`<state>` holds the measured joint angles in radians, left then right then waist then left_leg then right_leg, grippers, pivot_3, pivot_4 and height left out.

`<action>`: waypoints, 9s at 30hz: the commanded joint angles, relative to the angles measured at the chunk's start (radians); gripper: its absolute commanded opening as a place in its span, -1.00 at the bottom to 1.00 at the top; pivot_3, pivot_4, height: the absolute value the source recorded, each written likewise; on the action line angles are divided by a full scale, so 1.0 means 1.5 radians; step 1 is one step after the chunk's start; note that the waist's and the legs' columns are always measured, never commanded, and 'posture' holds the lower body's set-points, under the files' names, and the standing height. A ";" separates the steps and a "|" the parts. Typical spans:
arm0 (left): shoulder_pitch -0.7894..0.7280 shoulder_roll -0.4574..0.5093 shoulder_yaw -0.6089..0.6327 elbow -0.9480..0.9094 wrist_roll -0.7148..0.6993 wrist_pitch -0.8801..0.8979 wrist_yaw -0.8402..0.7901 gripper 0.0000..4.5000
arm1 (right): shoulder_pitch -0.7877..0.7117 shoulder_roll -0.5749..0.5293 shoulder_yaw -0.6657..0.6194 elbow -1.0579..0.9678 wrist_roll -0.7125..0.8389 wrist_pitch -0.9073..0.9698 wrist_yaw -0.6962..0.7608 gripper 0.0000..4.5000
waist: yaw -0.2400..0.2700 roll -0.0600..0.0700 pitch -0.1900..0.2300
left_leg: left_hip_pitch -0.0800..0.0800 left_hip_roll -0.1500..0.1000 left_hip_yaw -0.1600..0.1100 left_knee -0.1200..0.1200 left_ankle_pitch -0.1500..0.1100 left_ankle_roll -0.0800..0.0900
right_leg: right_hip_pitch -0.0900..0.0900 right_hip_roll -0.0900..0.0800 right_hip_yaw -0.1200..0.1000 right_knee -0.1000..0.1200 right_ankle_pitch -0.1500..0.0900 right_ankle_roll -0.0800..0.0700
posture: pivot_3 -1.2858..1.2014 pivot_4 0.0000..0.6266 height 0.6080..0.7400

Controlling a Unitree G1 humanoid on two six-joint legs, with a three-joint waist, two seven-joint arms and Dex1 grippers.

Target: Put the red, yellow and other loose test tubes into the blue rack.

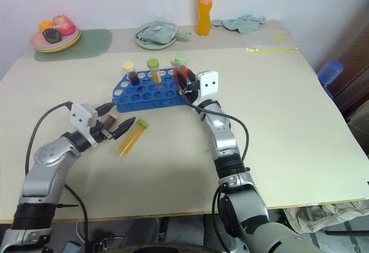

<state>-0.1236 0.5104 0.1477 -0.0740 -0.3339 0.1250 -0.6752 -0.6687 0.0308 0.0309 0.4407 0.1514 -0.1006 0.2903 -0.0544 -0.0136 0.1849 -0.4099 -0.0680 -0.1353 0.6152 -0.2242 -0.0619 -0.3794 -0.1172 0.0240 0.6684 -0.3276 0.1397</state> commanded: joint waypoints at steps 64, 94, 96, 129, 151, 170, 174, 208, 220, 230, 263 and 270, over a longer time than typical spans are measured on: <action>-0.420 0.159 -0.251 -0.170 -0.293 0.993 0.340 1.00 | 0.210 -0.487 0.016 -0.637 0.260 0.426 0.440 0.99 | 0.012 -0.002 0.001 | 0.001 0.000 -0.001 0.001 -0.002 0.004 | 0.003 0.000 -0.001 -0.001 0.000 0.000 | 0.03 -0.52 1.00; -0.269 0.049 -0.140 -0.261 -0.119 0.347 0.383 -0.66 | 0.281 -0.411 0.075 -0.602 0.142 0.373 0.325 1.00 | 0.038 -0.002 0.001 | 0.000 -0.001 0.001 0.004 -0.002 0.003 | 0.004 -0.001 -0.001 -0.003 0.000 0.000 | 0.03 -0.52 1.00; -0.269 -0.011 -0.185 -0.217 -0.026 0.280 0.426 -0.66 | 0.285 -0.403 0.081 -0.608 0.140 0.375 0.318 1.00 | 0.040 -0.003 0.001 | -0.001 -0.001 0.001 0.005 -0.002 0.003 | 0.004 -0.001 -0.001 -0.003 0.000 0.000 | 0.03 -0.52 1.00; -0.384 -0.327 -0.177 0.366 0.217 -0.246 0.400 -0.66 | 0.293 -0.397 0.085 -0.637 0.133 0.398 0.279 1.00 | 0.039 -0.003 0.001 | -0.001 -0.002 0.001 0.008 -0.002 0.004 | 0.005 -0.001 -0.002 -0.002 0.000 0.001 | 0.03 -0.52 1.00; -0.274 -0.285 -0.103 0.157 0.144 -0.217 0.338 0.79 | 0.285 -0.389 0.087 -0.631 0.133 0.395 0.276 1.00 | 0.026 -0.002 0.001 | -0.001 -0.001 -0.001 0.008 -0.002 0.004 | 0.005 -0.001 -0.002 -0.002 0.001 0.002 | 0.03 -0.52 1.00; -0.304 -0.268 -0.135 0.117 0.133 -0.028 0.247 0.79 | 0.287 -0.374 0.095 -0.620 0.117 0.382 0.277 1.00 | 0.028 -0.002 0.001 | -0.001 -0.002 -0.001 0.009 -0.003 0.005 | 0.006 0.000 -0.002 -0.002 0.001 0.002 | 0.03 -0.52 1.00; -0.342 -0.270 -0.135 0.137 0.134 0.031 0.250 0.79 | 0.293 -0.374 0.097 -0.623 0.112 0.380 0.274 1.00 | 0.027 -0.002 0.001 | -0.001 -0.002 -0.001 0.009 -0.003 0.005 | 0.006 0.000 -0.002 -0.002 0.001 0.002 | 0.03 -0.52 1.00; -0.402 -0.252 -0.135 0.064 0.134 0.324 0.280 0.00 | 0.295 -0.367 0.109 -0.616 0.092 0.372 0.274 1.00 | 0.027 -0.002 0.001 | -0.001 -0.002 -0.001 0.009 -0.002 0.004 | 0.005 0.000 -0.002 -0.002 0.001 0.002 | 0.03 -0.52 1.00; -0.398 -0.251 -0.138 0.061 0.140 0.320 0.283 -0.66 | 0.295 -0.370 0.108 -0.616 0.090 0.373 0.276 1.00 | 0.027 -0.002 0.001 | -0.001 -0.002 -0.001 0.009 -0.002 0.004 | 0.005 -0.001 -0.002 -0.002 0.001 0.002 | 0.03 -0.52 1.00; -0.322 -0.256 -0.141 0.068 0.160 0.150 0.282 -0.66 | 0.293 -0.371 0.107 -0.614 0.088 0.372 0.278 1.00 | 0.026 -0.002 0.001 | -0.001 -0.001 -0.001 0.008 -0.002 0.003 | 0.005 -0.001 -0.002 -0.002 0.001 0.002 | 0.03 -0.52 1.00; -0.225 -0.127 0.036 -0.150 0.008 0.213 0.229 0.37 | 0.299 -0.372 0.106 -0.621 0.088 0.371 0.284 1.00 | 0.025 -0.002 0.001 | -0.001 -0.001 -0.001 0.008 -0.003 0.005 | 0.005 -0.001 -0.002 -0.002 0.001 0.001 | 0.03 -0.52 1.00; -0.286 0.137 0.018 -0.181 -0.003 0.728 0.228 0.97 | 0.276 -0.414 0.072 -0.608 0.104 0.379 0.322 1.00 | 0.024 -0.003 0.001 | -0.001 -0.001 -0.001 0.008 -0.003 0.006 | 0.005 0.000 -0.002 -0.001 0.000 0.002 | 0.03 -0.52 1.00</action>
<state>-0.4932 0.6666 0.1872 -0.3068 -0.3186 1.0061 -0.3254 -0.2226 -0.5760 0.1804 -0.4563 0.2845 0.4749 0.7532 -0.0190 -0.0175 0.1863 -0.4110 -0.0700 -0.1375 0.6276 -0.2294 -0.0526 -0.3719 -0.1170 0.0212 0.6666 -0.3269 0.1422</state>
